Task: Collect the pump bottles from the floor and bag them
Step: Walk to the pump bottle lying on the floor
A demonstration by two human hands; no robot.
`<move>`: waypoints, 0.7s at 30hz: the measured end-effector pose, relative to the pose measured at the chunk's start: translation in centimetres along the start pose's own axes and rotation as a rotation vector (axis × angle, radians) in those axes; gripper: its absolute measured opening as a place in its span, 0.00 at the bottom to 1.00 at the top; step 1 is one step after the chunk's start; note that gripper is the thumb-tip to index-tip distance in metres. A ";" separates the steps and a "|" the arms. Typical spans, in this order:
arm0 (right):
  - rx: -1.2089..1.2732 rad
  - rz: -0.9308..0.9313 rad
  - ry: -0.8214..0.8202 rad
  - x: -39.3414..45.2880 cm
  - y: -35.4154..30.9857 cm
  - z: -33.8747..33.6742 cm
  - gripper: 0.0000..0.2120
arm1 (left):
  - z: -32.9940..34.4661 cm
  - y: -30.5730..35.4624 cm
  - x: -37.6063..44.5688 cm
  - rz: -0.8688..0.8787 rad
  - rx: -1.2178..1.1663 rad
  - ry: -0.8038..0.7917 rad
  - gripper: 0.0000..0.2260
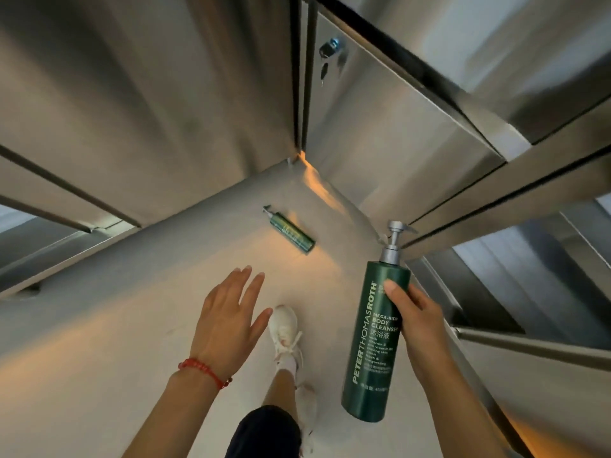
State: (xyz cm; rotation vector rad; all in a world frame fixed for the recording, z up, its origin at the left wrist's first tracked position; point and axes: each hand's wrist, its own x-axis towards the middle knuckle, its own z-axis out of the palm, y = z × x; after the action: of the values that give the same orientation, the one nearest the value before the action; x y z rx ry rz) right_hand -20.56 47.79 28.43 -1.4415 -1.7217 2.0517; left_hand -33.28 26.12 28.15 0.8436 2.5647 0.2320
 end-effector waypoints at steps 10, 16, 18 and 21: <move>-0.133 0.054 -0.128 13.8 -3.7 4.7 0.25 | 0.1 -3.2 13.4 -0.084 -0.047 0.061 0.24; -0.199 0.064 -0.234 22.4 -2.3 7.4 0.22 | 5.0 -4.6 21.6 -0.158 -0.194 0.129 0.22; -0.227 0.054 -0.279 25.5 -0.9 8.3 0.19 | 7.9 -5.4 24.0 -0.225 -0.283 0.145 0.21; -0.284 0.046 -0.323 30.5 2.1 9.2 0.15 | 13.3 -6.8 27.4 -0.408 -0.560 0.195 0.19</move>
State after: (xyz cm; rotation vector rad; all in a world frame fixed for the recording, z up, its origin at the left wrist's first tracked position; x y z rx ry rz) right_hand -42.67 58.84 8.25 -1.2785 -2.2005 2.2388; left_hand -50.71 37.42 4.89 0.0924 2.5641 0.8823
